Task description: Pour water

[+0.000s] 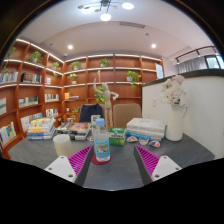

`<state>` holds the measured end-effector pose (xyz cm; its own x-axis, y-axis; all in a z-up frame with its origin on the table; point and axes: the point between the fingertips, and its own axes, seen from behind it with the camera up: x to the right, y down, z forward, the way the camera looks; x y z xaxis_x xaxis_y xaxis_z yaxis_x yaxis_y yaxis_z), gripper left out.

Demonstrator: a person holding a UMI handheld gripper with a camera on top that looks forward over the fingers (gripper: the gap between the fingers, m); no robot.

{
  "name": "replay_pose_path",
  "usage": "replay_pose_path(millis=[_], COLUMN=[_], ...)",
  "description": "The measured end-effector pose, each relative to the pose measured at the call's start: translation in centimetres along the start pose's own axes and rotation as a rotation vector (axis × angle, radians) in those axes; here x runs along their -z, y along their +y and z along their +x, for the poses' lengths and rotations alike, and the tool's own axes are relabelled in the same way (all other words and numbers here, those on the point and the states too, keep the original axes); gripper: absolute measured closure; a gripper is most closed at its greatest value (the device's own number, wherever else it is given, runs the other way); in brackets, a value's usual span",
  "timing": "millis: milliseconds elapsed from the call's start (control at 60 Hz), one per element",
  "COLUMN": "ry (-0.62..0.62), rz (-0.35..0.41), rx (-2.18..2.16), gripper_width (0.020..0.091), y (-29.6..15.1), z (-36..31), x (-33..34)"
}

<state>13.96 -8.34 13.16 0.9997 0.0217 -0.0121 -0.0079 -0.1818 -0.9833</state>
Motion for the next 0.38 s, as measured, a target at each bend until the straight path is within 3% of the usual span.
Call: replay_pose_path(millis=[383], ry=[0.044], rz=[0.051], rx=[-0.023], gripper_width=[0.0292], y=[-1.4], z=[2.5], x=[2.4])
